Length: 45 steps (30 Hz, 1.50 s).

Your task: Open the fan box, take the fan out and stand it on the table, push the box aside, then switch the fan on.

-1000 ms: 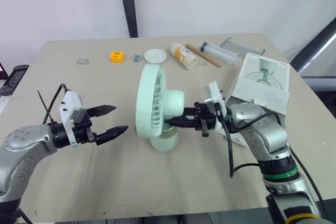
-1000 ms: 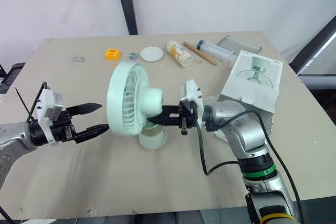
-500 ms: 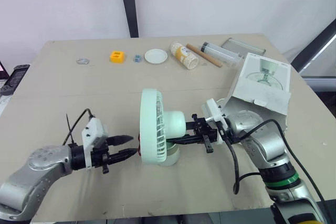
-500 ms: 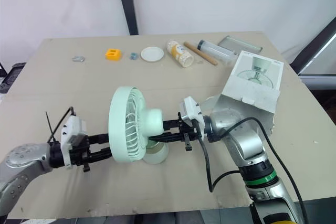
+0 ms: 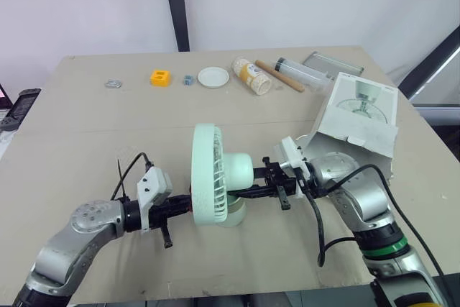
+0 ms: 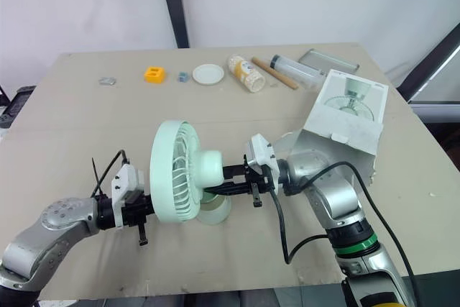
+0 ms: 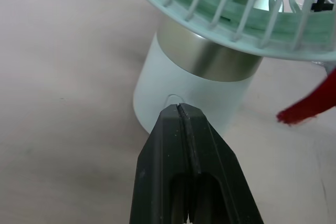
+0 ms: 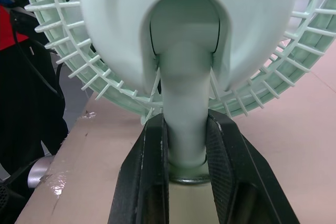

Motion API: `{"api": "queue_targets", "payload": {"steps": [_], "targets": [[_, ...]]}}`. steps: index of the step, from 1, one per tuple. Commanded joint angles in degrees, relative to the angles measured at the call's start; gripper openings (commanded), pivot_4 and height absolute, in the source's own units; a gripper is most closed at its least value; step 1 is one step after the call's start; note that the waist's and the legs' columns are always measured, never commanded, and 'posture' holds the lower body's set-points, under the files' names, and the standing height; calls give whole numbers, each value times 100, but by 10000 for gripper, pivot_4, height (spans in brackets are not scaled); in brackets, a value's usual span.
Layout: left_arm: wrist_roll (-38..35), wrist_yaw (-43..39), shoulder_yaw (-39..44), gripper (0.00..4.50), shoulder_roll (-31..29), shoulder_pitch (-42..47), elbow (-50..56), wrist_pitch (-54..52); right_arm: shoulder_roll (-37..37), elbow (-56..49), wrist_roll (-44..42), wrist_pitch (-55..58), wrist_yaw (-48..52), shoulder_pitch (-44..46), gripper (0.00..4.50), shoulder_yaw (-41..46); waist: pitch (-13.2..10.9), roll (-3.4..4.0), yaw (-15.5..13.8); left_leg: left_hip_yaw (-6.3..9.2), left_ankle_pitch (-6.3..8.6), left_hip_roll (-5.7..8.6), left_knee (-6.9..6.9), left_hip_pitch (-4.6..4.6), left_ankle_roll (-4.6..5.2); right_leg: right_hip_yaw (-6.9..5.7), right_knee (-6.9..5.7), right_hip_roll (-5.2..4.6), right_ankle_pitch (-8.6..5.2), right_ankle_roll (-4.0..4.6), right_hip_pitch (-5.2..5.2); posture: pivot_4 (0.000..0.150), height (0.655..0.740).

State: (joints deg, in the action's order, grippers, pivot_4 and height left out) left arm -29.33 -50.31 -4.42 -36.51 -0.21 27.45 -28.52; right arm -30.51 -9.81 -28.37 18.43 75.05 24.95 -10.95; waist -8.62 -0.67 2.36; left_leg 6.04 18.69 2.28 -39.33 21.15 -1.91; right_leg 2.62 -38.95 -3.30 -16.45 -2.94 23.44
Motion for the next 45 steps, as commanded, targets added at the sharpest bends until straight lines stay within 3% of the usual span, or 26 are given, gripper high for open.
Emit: {"api": "queue_targets", "payload": {"steps": [1, 45], "targets": [[45, 8, -75, 507, 35, 48, 97, 84, -5, -263, -106, -115, 24, -26, 4358, 71, 0, 0, 0, 0, 0, 0, 0, 0, 1, 0, 0, 0, 0, 0, 0, 1500, 7400], [343, -58, -430, 507, 424, 41, -137, 332, 5, -329, -52, -246, -27, -233, 4358, -10, 1, -1, -12, 3, -2, 1, -2, -4, -3, -3, 0, 0, 0, 0, -6, 1500, 7400]]}}
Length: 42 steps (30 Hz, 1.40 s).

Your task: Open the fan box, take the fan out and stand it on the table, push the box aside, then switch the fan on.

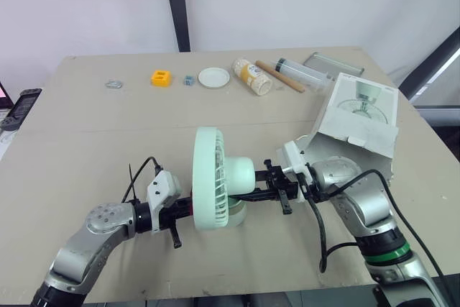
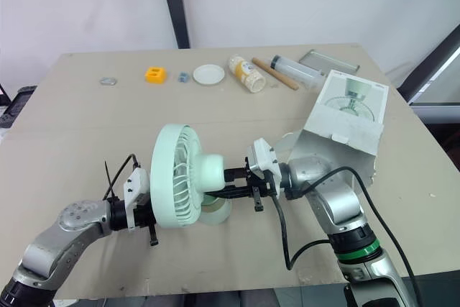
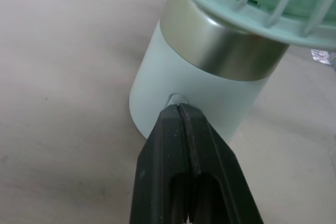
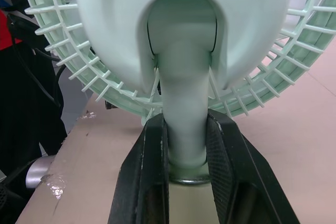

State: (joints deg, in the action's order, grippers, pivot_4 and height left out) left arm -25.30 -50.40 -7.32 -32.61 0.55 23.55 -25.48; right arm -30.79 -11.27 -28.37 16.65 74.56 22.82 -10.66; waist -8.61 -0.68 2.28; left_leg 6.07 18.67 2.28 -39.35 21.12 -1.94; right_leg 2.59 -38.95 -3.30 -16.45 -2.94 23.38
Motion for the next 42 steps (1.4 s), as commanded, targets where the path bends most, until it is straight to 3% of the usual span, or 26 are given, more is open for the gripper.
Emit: {"api": "queue_targets", "payload": {"steps": [1, 25, 35, 42], "targets": [[-61, -41, -138, 507, 35, -41, 257, 25, 36, -169, -51, -76, 26, -15, 4358, -40, 0, 0, -7, 0, 0, 0, 0, 0, 0, 0, 0, 0, 0, 0, 0, 1500, 7400], [1, -38, -71, 507, -52, -63, 247, 90, 32, -40, 12, -219, 61, -30, 4358, -44, 0, 0, -10, 0, 0, 0, 0, -1, -1, 1, 0, 1, 0, 0, 0, 1500, 7400], [-66, -113, 197, 507, -258, -283, 280, 250, -7, 18, 26, -227, 65, -7, 4358, -8, 0, 0, -8, -1, 1, -2, 0, -2, 2, 2, 0, 1, 0, 0, 0, 1500, 7400], [-281, -208, 820, 507, -366, -490, 373, 520, -48, 10, 23, -217, 53, -25, 4358, 23, 0, 0, -6, -1, 1, -3, 0, -2, 2, 2, 0, 1, 0, 0, 0, 1500, 7400]]}}
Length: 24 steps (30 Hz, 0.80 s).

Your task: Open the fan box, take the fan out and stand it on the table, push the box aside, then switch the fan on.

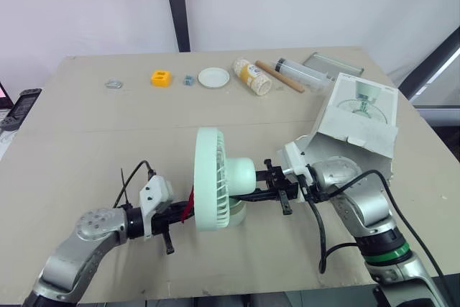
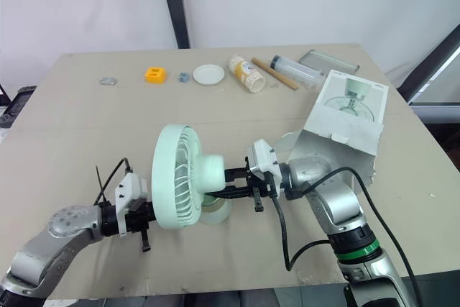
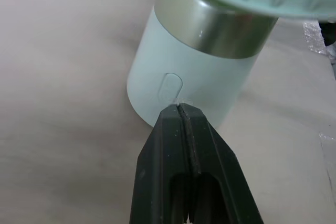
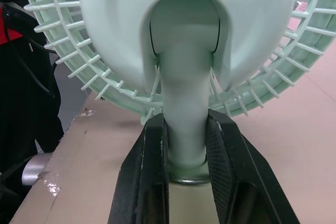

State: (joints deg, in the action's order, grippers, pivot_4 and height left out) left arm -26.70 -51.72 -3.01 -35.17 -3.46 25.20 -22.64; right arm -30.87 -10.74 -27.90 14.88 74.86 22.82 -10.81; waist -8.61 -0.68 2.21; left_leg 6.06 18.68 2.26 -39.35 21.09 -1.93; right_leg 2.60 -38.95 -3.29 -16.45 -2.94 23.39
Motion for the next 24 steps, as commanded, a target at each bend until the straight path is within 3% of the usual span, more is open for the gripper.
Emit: {"api": "queue_targets", "payload": {"steps": [1, 8, 21, 24], "targets": [[-160, -96, 494, 507, -149, -132, 212, 270, -45, -37, -26, -40, 24, -17, 4358, 43, 0, 0, 0, -1, 0, 0, 0, 0, 0, 1, 0, 0, 0, 0, 0, 1500, 7400], [-227, -265, 884, 507, -389, -344, 126, 366, -17, 66, -17, -72, 22, 89, 4358, 59, 0, 0, -1, 0, 3, 0, 0, 0, 5, -1, 0, -1, 0, 0, -1, 1500, 7400], [-254, -238, 880, 507, -340, -467, 166, 387, 32, -43, -254, 103, -54, 309, 4358, 187, 0, 0, 0, -1, 4, 0, 0, 0, 7, 0, 0, 0, 0, 0, 0, 1500, 7400], [-337, -245, 950, 8615, -366, -471, 109, 307, 68, -168, -456, 334, -154, 538, 4358, 313, -1, 1, -1, -1, 4, 0, 1, 1, 7, 1, 0, -1, 0, 0, 2, 1500, 7400]]}}
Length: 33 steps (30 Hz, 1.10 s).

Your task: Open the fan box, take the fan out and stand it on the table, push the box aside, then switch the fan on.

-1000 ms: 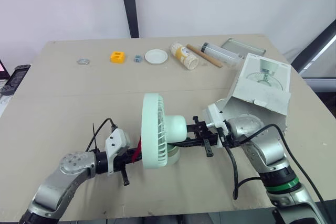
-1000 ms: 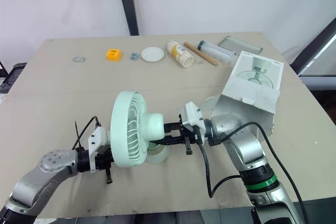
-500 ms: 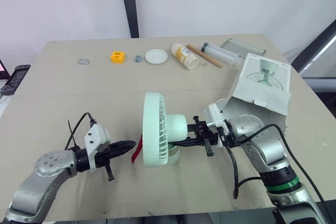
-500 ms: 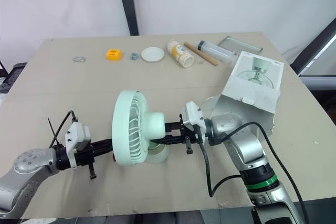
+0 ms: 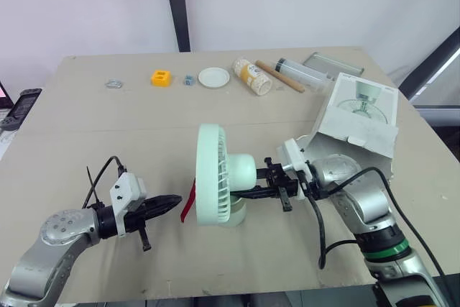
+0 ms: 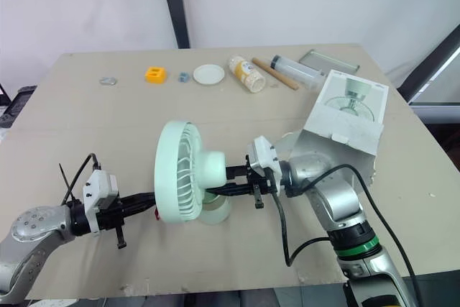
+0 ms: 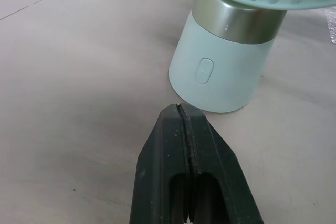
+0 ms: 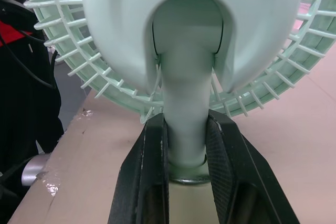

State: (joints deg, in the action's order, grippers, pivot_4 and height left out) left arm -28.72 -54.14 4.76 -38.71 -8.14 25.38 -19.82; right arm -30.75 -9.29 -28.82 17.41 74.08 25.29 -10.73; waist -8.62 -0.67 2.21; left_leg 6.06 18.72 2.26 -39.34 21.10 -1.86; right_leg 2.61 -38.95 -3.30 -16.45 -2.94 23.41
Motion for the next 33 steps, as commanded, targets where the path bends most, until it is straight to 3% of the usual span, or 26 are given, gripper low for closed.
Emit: {"api": "queue_targets", "payload": {"steps": [1, 8, 11, 22, 33], "targets": [[-166, -5, 191, 11494, -14, 3, 84, 11, 52, -329, -398, 130, -88, 354, 4358, 329, 0, 0, -2, 1, 0, 0, 0, 0, 0, -1, 0, 0, 0, 0, 0, 1500, 7400], [-192, 48, 312, 36466, 174, 78, 33, 357, 127, 279, -708, 580, -128, 1272, 4358, 602, 0, 0, -3, 2, -1, 0, 0, 2, -2, -2, 1, -1, 0, 0, 1, 1500, 7400], [-122, 97, 308, 44278, 298, 56, 84, 520, 164, 876, -528, 339, 113, 1581, 4358, 587, 0, 0, -6, 3, -1, 0, 0, 2, -2, -5, 2, -2, 0, 0, 0, 1500, 7400], [-98, 523, 326, 44278, 508, -30, 336, 629, 590, 3412, 298, -809, 1007, 2717, 4358, 452, -1, 1, 40, -6, -4, 0, 1, 4, -7, 1, 1, -2, 0, 0, 6, 1500, 7400], [-13, 726, 247, 44278, 555, -17, 516, 595, 1077, 4968, 913, -1697, 1229, 3180, 4358, 469, -1, 2, 42, -5, -7, 1, 1, 5, -14, 1, 0, -3, 0, 0, 9, 1500, 7400]]}}
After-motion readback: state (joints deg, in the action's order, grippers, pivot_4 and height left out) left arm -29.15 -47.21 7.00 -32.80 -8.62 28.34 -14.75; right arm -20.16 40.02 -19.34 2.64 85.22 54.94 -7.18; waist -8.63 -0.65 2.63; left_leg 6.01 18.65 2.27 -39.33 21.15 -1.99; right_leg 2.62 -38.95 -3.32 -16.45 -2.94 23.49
